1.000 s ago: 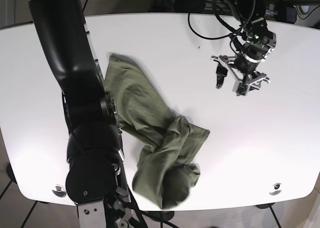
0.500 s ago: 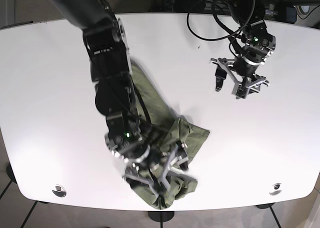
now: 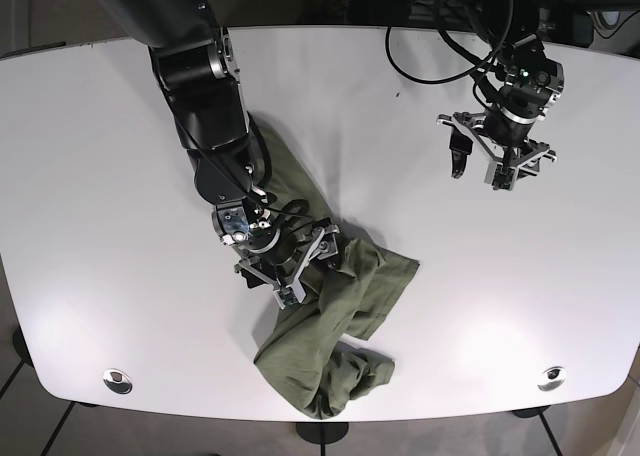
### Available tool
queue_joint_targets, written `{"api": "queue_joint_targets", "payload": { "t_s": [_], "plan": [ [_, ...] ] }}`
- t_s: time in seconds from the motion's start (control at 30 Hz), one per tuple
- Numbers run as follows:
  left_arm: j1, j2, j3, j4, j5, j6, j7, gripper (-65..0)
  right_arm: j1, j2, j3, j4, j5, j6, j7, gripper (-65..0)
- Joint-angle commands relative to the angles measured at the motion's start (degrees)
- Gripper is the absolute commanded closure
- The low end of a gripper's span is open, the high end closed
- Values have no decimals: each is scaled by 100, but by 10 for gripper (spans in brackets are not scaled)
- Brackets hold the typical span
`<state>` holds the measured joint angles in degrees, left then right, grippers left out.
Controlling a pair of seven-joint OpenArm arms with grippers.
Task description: Fold the T-shirt properly
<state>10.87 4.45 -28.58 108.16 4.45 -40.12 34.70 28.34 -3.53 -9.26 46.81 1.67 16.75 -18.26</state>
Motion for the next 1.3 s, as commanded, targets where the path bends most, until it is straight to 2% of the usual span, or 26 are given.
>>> {"api": "queue_joint_targets", "payload": {
  "t_s": [0.03,0.13,0.2,0.27,0.3,0.37,0.47,0.5,0.57,0.63,0.67,0.7,0.8,0.87,0.97,1.07,1.13,1.2,1.3],
  "plan": [
    [-28,-18,-39,125,-89,12,-116,-372,63,76,7,115,48,26,125,-360],
    [-10,-18,-127,116,-89,12,-116,-372,-324,120,-2,678,48,26,37,-16],
    [-28,-18,-215,107,-89,12,-116,-372,-658,234,-11,1328,48,35,-332,-57],
    [-19,-18,-241,107,-89,12,-116,-372,-1106,278,-11,2137,48,281,-666,-22],
    [-19,-18,-241,107,-89,12,-116,-372,-1432,305,-11,2752,48,518,-983,-21],
    [-19,-27,-241,107,-89,12,-116,-372,-1871,305,7,3517,31,659,-1405,-22],
    [-10,-27,-241,107,-89,12,-116,-372,-2557,357,-11,4493,-13,755,-1695,-30],
    [-10,-27,-241,107,-89,12,-116,-372,-2680,437,-28,4642,-13,738,-1695,-49],
    [-10,-27,-241,107,-80,12,-116,-372,-2891,489,-28,4976,-13,729,-1695,-208],
    [-19,-27,-241,107,-80,12,-116,-372,-3040,542,-28,5381,-13,720,-1695,-406],
    [-19,-62,-241,107,-80,12,-116,-372,-3111,542,-28,5662,-13,720,-1695,-549],
    [-19,-106,-224,107,-80,12,-116,-372,-3119,542,-37,5829,-13,720,-1695,-631],
    [-28,-159,-224,98,-89,12,-116,-372,-3076,586,-512,5996,-31,694,-1695,-650],
    [-28,-168,-232,98,-80,12,-116,-372,-2803,683,-942,5935,-31,685,-1747,-631],
    [-37,-168,-232,98,-80,12,-116,-372,-2276,674,-1514,5504,-31,685,-2099,-602],
    [-19,-168,-232,98,-80,12,-116,-372,-1766,428,-1699,4818,-31,685,-2126,-574],
    [-10,-168,-241,98,-80,12,-116,-372,-1370,366,-1716,4229,-22,685,-2126,-574],
    [-2,-177,-241,98,-80,12,-116,-372,-895,138,-1707,3376,-22,685,-2108,-577],
    [-10,-221,-241,98,-89,12,-116,-372,-491,102,-1707,2497,-22,685,-1747,-577]
  ]
}}
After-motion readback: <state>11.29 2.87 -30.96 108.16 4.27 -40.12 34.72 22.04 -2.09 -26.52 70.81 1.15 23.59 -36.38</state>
